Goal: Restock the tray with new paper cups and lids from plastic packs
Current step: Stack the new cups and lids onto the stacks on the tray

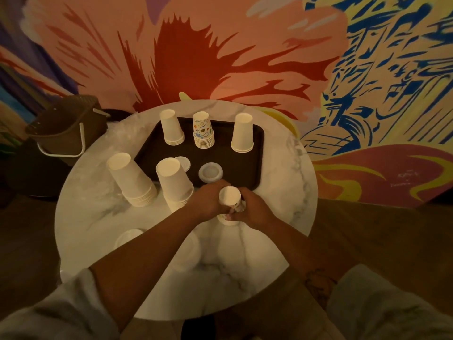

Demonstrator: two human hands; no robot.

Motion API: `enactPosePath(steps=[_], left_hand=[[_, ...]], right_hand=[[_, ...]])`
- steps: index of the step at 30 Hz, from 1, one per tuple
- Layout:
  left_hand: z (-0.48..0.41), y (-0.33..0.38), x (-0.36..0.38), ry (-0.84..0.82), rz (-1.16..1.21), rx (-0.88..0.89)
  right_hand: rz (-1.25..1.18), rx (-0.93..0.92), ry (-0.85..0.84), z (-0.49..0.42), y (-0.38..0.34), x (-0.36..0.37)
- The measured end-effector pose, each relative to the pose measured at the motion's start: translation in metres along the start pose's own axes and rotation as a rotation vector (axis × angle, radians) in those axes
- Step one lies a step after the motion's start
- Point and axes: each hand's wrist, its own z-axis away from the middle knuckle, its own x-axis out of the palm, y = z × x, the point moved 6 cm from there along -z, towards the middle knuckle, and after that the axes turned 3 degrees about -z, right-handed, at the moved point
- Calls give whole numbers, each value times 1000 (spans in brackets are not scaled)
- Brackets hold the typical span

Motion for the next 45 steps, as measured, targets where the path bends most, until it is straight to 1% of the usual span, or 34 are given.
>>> enactPosePath(steps=[6, 12, 17, 25, 30, 33, 38, 42, 45], left_hand=[[-4, 10, -18, 60, 99, 44], [-17, 20, -35, 79, 115, 80], [-33, 32, -72, 129, 98, 130], [-79, 29, -153, 205, 55, 184], [-117, 10, -199, 236, 23, 220], [-142, -7, -216, 246, 46, 236], [-178, -36, -220, 285, 109, 253], [-199, -60, -206, 280, 183, 244], [-210, -74, -194, 274, 196, 232]], right_hand=[[-86, -21, 3, -4, -15, -19], [-113, -56, 10, -10, -32, -38], [-139, -111, 30, -31, -63, -56], [-92, -186, 111, -97, -126, -75], [-62, -219, 178, -153, -156, -73], [-31, -223, 217, -187, -167, -68], [-15, -220, 281, -230, -163, -58], [39, -198, 325, -249, -147, -44], [63, -157, 327, -257, -132, -33]])
